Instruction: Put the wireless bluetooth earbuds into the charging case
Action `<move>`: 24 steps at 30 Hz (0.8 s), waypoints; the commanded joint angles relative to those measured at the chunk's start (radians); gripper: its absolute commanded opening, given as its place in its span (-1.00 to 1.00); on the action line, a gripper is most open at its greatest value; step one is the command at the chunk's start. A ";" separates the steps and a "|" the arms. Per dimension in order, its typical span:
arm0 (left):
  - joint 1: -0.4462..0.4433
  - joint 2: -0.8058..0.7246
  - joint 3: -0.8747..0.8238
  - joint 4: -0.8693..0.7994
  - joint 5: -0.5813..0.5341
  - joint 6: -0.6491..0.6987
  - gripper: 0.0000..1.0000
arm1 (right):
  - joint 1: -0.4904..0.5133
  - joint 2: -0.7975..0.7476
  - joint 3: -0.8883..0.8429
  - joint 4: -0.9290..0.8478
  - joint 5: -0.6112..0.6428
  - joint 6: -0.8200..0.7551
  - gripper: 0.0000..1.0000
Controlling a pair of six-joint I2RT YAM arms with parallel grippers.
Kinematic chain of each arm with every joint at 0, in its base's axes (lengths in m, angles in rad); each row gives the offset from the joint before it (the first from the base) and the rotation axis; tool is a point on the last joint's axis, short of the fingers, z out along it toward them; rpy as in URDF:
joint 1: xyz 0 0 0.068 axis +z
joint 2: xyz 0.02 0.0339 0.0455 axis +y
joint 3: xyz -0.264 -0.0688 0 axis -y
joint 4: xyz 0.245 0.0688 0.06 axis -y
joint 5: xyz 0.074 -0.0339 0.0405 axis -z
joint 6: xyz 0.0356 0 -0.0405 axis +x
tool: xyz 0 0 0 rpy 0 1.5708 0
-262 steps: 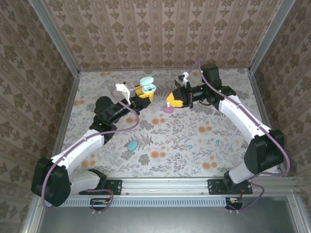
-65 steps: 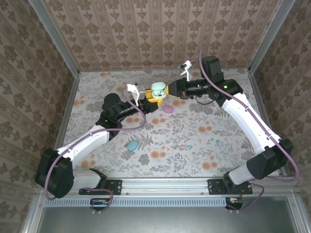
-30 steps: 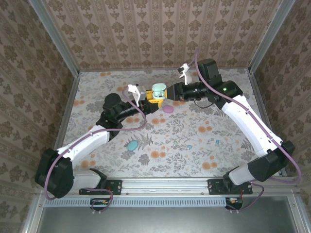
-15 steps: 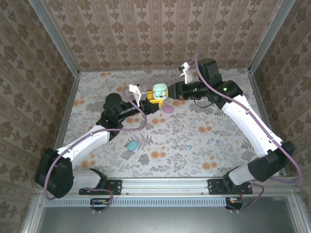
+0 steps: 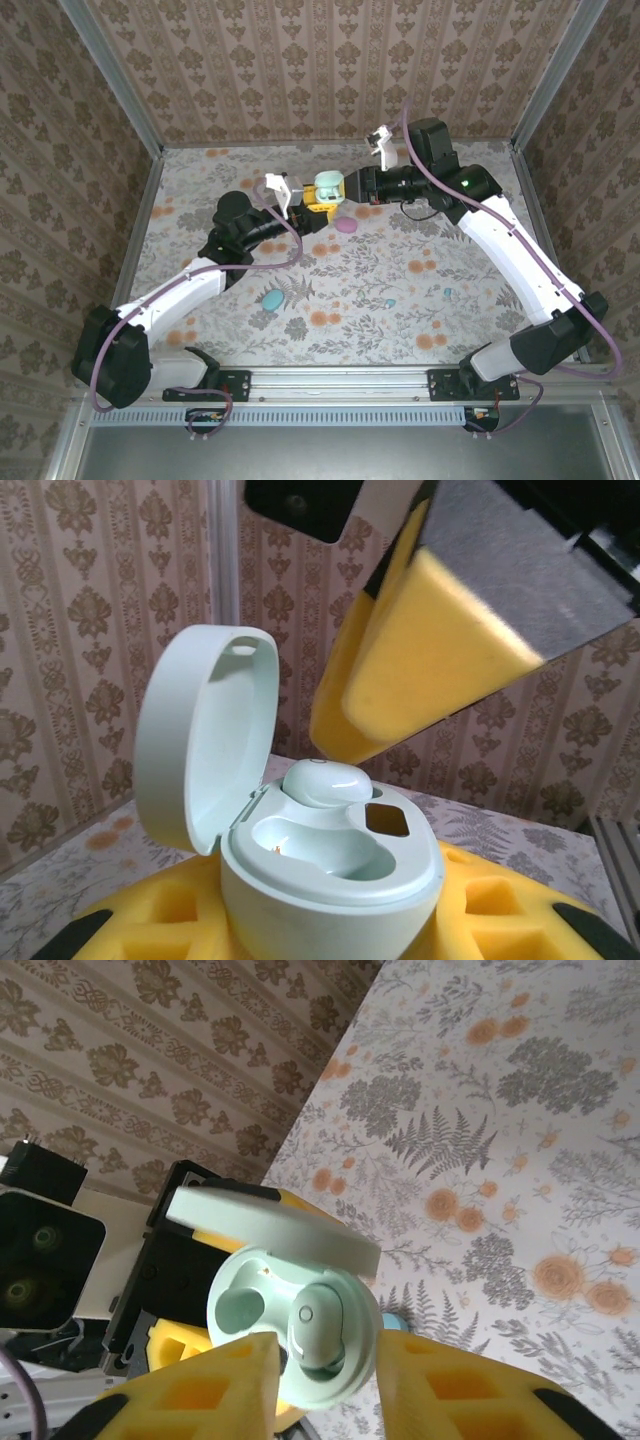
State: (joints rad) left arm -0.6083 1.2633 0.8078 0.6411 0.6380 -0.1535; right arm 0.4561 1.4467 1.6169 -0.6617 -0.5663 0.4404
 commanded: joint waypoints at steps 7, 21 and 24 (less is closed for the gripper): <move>0.015 -0.056 -0.049 0.037 -0.169 -0.003 -0.35 | -0.152 -0.128 -0.290 -0.094 0.165 -0.031 -0.36; 0.038 -0.231 -0.121 -0.056 -0.258 0.034 -0.34 | -0.032 0.228 -0.495 -0.058 0.025 0.007 -0.27; 0.038 -0.245 -0.121 -0.076 -0.258 0.038 -0.34 | -0.031 0.254 -0.543 -0.002 -0.005 0.037 -0.27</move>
State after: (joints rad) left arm -0.5797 1.0397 0.6964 0.5896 0.3943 -0.1356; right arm 0.4282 1.6817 1.1015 -0.7357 -0.5129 0.4290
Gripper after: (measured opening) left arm 0.343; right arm 0.365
